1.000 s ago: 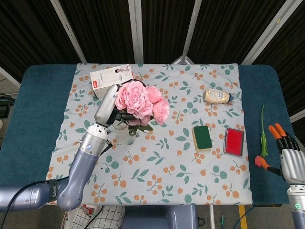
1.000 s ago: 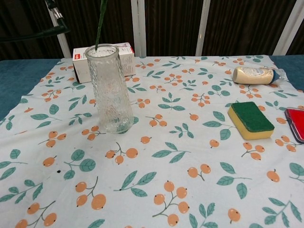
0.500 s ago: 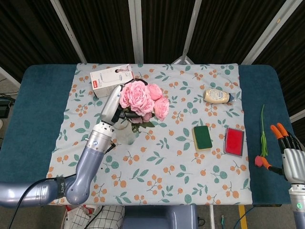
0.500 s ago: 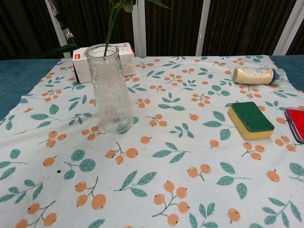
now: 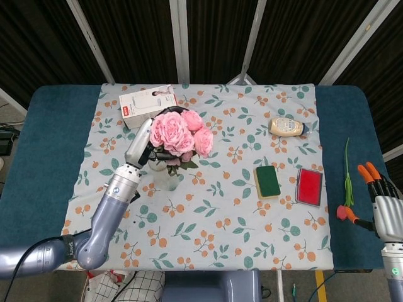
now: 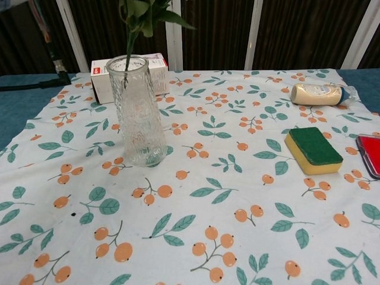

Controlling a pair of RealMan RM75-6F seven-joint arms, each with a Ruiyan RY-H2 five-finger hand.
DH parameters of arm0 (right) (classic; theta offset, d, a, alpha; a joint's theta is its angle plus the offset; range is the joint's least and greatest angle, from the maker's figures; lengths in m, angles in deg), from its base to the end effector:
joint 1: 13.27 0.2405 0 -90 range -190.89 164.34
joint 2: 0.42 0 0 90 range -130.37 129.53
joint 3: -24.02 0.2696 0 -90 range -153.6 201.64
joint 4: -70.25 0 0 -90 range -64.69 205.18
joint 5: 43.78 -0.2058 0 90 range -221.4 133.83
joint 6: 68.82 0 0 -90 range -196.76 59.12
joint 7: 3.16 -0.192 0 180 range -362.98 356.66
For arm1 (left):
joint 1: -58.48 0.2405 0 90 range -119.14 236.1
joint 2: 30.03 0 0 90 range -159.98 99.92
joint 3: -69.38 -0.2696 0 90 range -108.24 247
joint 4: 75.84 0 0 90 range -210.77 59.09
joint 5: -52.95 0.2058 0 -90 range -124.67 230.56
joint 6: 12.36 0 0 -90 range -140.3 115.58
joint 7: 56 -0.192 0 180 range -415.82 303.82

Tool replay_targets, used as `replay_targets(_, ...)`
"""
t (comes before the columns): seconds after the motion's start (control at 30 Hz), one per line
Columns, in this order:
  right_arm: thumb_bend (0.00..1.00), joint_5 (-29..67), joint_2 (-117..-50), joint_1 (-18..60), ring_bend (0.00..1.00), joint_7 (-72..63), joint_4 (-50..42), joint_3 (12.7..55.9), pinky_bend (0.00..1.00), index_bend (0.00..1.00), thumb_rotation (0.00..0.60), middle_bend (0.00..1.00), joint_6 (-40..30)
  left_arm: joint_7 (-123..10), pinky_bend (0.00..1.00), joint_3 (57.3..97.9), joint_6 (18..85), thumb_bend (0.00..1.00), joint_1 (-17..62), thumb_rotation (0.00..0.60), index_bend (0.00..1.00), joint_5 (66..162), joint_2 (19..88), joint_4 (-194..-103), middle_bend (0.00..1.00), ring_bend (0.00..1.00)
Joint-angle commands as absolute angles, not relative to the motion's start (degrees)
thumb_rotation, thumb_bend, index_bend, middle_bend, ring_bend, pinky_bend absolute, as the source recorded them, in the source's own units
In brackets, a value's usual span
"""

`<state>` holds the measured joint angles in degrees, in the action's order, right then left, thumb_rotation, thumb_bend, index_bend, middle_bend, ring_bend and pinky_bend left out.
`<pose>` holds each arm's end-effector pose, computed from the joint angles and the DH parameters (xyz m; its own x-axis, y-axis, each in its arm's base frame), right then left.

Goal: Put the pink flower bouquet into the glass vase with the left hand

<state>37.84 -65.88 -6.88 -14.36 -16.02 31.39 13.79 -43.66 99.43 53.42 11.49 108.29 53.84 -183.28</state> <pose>-0.3417 -0.2557 0.1863 0.2720 0.0612 0.9604 -0.9620 0.0429 0.2697 -0.0017 0.4058 0.0827 -0.5240 0.2906 0.8006 0.7434 -0.3027 0.5964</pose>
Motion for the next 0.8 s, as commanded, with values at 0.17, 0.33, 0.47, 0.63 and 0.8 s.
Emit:
replay_targets(0.17,0.30,38.02,-65.93,-6.87,0.07,-14.16,-16.25,31.25,0.14,0.11,0.600,0.04,13.76,-40.09,0.25,96.76,49.35,0.33,14.67,0.600,0.09,109.86,49.18,-182.40,0.11,0.06)
replay_targets(0.33,0.30,38.21,-66.01,-6.81,0.07,-13.59,-16.49,31.09,0.14,0.11,0.600,0.04,13.67,-39.58,0.18,95.18,45.51,0.26,15.26,0.600,0.02,110.46,46.02,-182.34,0.05,0.00)
replay_targets(0.47,0.30,38.29,-66.41,-6.49,0.07,-12.96,-16.24,31.01,0.14,0.11,0.600,0.04,13.24,-38.94,0.10,94.35,43.76,0.20,16.00,0.600,0.00,110.93,43.77,-183.10,0.01,0.00)
replay_targets(0.63,0.30,38.62,-66.41,-6.44,0.07,-12.93,-16.39,30.84,0.14,0.11,0.600,0.04,13.24,-37.84,0.05,93.35,43.76,0.14,18.76,0.600,0.00,113.54,38.91,-186.51,0.00,0.00)
replay_targets(0.8,0.30,39.08,-66.36,-6.48,0.07,-12.95,-16.67,30.54,0.14,0.11,0.600,0.04,13.30,-44.67,0.03,88.81,47.71,0.13,25.40,0.600,0.00,117.68,28.21,-191.91,0.00,0.00)
